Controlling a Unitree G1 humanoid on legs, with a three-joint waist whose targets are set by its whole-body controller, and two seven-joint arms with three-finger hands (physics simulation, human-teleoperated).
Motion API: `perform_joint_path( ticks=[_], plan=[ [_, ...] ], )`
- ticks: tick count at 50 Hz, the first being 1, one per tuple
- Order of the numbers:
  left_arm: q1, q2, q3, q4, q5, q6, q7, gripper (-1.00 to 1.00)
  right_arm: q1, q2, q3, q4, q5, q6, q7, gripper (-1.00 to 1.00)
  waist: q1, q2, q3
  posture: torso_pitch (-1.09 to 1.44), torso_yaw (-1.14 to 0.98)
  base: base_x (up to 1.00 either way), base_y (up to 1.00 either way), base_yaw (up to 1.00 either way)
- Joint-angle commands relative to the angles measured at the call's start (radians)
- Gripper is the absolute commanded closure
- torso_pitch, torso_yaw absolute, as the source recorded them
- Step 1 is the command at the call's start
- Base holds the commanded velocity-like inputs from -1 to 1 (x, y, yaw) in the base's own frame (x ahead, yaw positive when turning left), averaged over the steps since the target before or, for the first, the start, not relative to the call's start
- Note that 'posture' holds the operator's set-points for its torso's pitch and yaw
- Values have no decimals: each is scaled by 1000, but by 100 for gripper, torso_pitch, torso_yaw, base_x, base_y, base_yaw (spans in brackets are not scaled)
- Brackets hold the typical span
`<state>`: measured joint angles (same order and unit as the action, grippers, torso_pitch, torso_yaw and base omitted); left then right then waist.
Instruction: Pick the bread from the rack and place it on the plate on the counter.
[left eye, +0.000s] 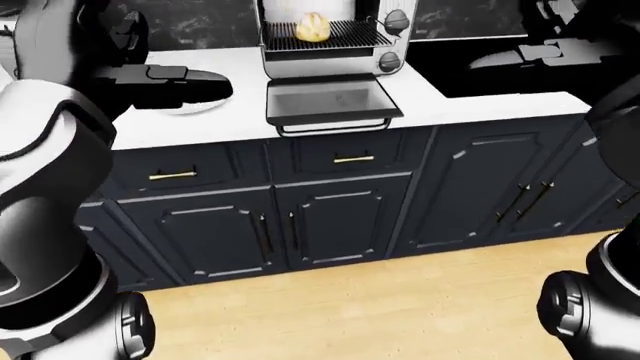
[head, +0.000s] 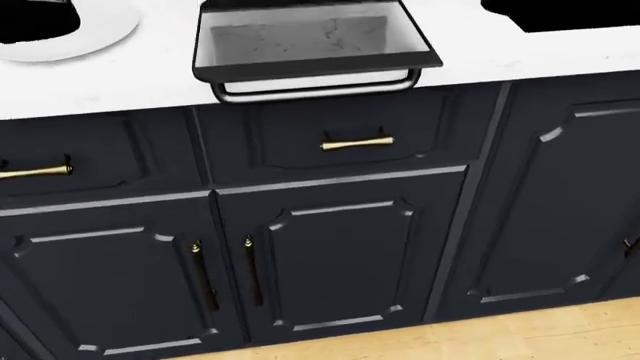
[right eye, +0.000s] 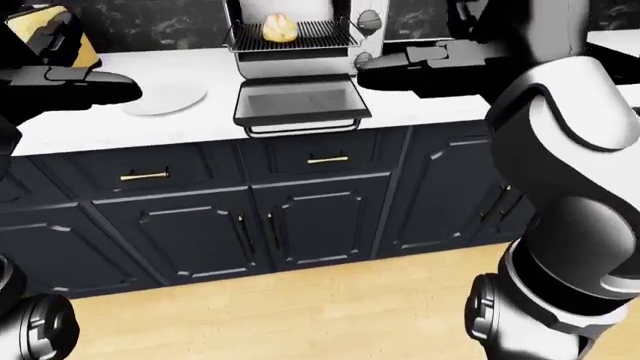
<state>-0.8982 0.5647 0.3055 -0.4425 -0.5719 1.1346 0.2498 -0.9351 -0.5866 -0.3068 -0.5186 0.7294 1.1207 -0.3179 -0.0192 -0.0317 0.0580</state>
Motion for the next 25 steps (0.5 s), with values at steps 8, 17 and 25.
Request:
perform_joint_path(
  ticks=[8,17,25],
  plan=[
    [-29,37,40,-24,-7,-30,15,-100,-42,-17,-14,-36,31,-13,-9,-100,7,105,-18,0,0,47,32,0],
    [-25,41,36,-22,-18,-40,25,-100,-36,-68,-55,-69,170,23,-86,-100,40,33,-4,0,0,36,32,0],
    [-31,42,39,-26,-29,-29,32,-100,-15,-85,-40,-60,206,-19,-117,-100,23,-11,-11,0,0,36,18,0]
  ],
)
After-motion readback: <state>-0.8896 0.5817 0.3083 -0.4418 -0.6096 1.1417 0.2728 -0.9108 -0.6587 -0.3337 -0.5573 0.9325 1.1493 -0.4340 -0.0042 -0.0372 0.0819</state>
